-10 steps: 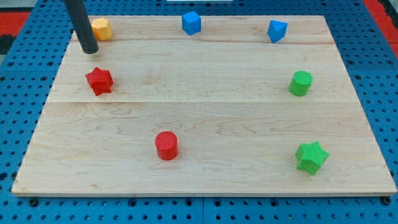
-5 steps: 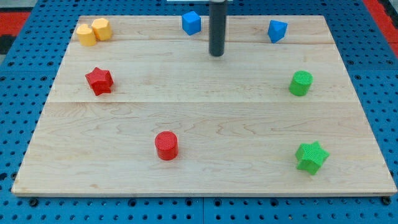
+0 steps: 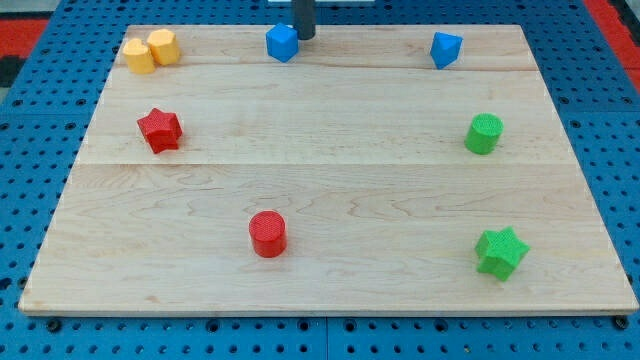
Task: Slide the blue cube to the top right side of the red circle
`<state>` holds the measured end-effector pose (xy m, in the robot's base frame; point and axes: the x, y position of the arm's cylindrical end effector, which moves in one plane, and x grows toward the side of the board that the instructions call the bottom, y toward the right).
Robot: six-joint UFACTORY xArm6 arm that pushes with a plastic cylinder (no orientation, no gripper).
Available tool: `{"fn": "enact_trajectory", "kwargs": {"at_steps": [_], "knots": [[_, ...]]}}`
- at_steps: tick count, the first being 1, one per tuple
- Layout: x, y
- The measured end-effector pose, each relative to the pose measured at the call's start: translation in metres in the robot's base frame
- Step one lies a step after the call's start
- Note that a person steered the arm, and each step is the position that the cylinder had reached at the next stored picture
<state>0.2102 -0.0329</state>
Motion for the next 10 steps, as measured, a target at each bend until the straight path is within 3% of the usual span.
{"fn": "enact_trajectory", "kwargs": {"at_steps": [1, 2, 3, 6, 7, 9, 10], "knots": [[0.013, -0.027], [-0.008, -0.031], [0.001, -0.073], [0.162, 0.032], [0.17, 0.064], [0.277, 0.043], [0.315, 0.07]]}}
